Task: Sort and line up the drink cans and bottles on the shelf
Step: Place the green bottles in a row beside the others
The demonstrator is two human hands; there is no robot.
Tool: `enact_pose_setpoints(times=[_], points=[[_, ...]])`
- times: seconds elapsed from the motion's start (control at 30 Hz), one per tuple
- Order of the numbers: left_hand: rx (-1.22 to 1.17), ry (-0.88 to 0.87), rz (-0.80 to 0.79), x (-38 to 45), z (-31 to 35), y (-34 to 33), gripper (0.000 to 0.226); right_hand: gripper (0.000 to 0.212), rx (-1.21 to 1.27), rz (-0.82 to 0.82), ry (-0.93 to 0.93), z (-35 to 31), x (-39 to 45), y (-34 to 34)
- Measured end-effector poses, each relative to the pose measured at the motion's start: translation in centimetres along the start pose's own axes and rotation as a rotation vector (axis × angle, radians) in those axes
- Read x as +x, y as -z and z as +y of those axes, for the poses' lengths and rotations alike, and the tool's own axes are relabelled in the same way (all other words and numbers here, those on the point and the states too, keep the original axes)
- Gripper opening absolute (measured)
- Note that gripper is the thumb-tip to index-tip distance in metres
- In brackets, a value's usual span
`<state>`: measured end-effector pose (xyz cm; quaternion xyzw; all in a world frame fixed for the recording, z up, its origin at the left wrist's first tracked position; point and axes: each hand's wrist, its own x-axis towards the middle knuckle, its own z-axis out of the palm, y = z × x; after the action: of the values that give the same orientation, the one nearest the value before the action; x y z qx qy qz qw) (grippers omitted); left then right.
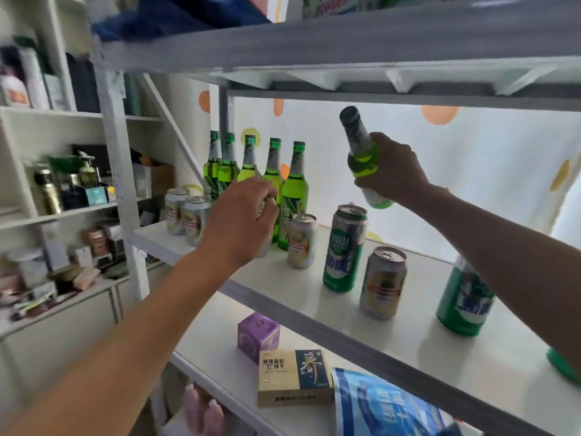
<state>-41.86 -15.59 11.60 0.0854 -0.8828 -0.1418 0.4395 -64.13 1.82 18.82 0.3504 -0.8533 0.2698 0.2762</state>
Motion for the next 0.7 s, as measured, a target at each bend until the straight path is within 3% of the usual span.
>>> enact_pose_setpoints(times=[0.17,0.3,0.4,0.57,0.7], points=[[-0.005,0.015,-0.101,3.0,-3.3,-3.2,0.031,0.061,-0.010,-0.121,-0.054,2.2,2.6,-3.6],[-0.016,0.008,-0.167,5.7,-4.9,-5.6,0.031,0.068,0.057,-0.120,-0.104,3.1,4.9,-4.8],[-0.030,-0.033,-0.149,8.1,-5.4,-7.0,0.032,0.071,0.166,-0.176,-0.199,2.6,6.6,-5.2],[-0.062,-0.118,-0.051,11.3,-5.8,-8.5,0.031,0.052,0.332,-0.321,-0.329,1.4,7.5,-6.9],[-0.039,-0.186,-0.057,13.2,-6.2,-9.4,0.034,0.049,0.380,-0.394,-0.415,0.8,7.3,-8.3]])
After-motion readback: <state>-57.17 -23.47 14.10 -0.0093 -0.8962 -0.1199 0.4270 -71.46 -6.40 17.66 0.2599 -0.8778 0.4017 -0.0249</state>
